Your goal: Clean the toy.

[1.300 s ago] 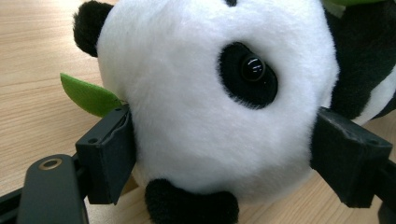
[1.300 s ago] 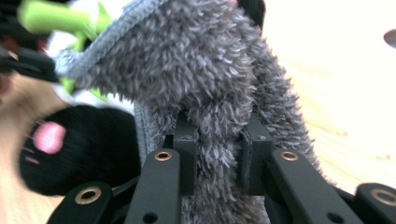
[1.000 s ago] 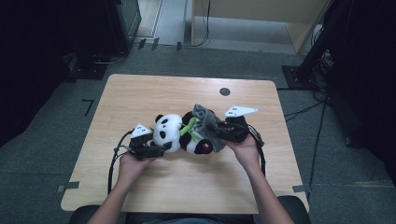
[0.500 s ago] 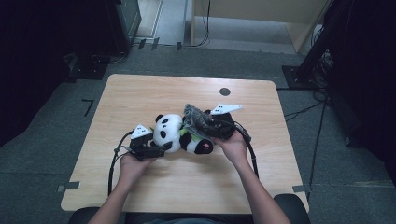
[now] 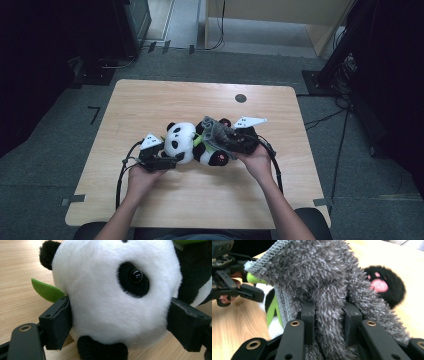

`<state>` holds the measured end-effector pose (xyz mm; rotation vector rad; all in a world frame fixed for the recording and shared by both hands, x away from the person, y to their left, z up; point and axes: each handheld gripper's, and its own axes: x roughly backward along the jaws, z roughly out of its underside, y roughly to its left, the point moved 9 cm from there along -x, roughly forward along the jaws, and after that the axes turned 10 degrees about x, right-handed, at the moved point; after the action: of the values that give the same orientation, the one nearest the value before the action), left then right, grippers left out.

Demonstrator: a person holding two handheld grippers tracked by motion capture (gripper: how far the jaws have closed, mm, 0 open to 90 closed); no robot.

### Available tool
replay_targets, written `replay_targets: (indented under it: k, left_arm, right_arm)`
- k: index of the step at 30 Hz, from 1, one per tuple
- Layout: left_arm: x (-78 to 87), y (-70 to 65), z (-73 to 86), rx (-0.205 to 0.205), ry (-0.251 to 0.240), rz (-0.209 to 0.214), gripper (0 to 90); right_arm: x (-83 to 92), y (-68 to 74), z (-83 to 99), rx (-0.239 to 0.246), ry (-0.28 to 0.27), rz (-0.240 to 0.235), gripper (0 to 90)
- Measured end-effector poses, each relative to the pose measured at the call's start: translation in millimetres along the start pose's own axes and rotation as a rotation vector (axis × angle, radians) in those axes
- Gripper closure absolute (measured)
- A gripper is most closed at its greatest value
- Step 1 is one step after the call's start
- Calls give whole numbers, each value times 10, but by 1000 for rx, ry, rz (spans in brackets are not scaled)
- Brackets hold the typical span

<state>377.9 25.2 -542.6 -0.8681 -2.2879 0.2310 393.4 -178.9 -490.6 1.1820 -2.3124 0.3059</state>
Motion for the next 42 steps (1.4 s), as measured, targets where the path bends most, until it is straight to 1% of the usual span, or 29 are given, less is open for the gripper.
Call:
replay_targets:
  k: [2,4,5,6,7,8,9,12,14,19,21,22,26,28,30,32,34,37,38,39,40,41,42]
  left_arm:
    - [0,0,1,0,-1,0,142]
    - [0,0,1,0,-1,0,142]
    - [0,0,1,0,-1,1,142]
    - [0,0,1,0,-1,1,142]
    - [0,1,2,0,-1,1,142]
    - [0,1,2,0,-1,1,142]
    - [0,1,1,1,-2,1,142]
    - [0,3,1,4,-2,2,142]
    - [-1,4,1,5,-3,3,141]
    - [-5,8,1,10,-9,7,139]
    - [-4,7,1,10,-9,7,139]
    - [-4,7,1,11,-10,7,139]
    - [-5,8,0,13,-10,7,139]
    - [-5,9,0,14,-10,8,139]
    - [-8,13,-1,14,-11,10,138]
    - [-11,18,-3,18,-13,14,135]
    - [-15,30,-9,19,-18,22,129]
    - [-21,39,-16,22,-25,29,127]
    - [-23,46,-22,23,-29,33,126]
    - [-24,49,-26,26,-30,35,125]
    - [-28,49,-32,33,-36,36,124]
    - [-28,49,-32,33,-36,36,125]
    - [-24,46,-31,30,-33,31,125]
  right_arm:
    - [26,-20,64,-9,11,4,678]
    - [36,-27,86,-12,16,4,676]
    - [51,-45,138,-15,14,12,673]
    - [51,-45,138,-15,14,12,673]
    - [63,-63,200,-41,20,6,673]
    - [63,-63,200,-41,20,6,673]
    - [70,-75,231,-50,27,6,673]
    - [80,-106,307,-77,60,8,673]
    - [81,-122,347,-73,65,13,673]
    - [71,-154,442,-96,81,17,675]
    - [68,-167,468,-96,87,20,676]
    - [64,-182,507,-105,103,24,679]
    - [56,-202,541,-110,116,25,683]
    - [50,-225,585,-128,127,27,686]
    - [48,-231,593,-132,127,28,686]
    - [50,-243,614,-138,139,32,688]
    - [69,-254,613,-144,154,44,706]
    - [91,-247,582,-148,149,43,728]
    - [109,-246,554,-142,142,47,736]
    - [135,-241,515,-137,131,51,743]
    - [190,-219,408,-136,113,47,756]
    - [190,-219,408,-136,113,47,756]
    - [253,-178,256,-116,95,47,762]
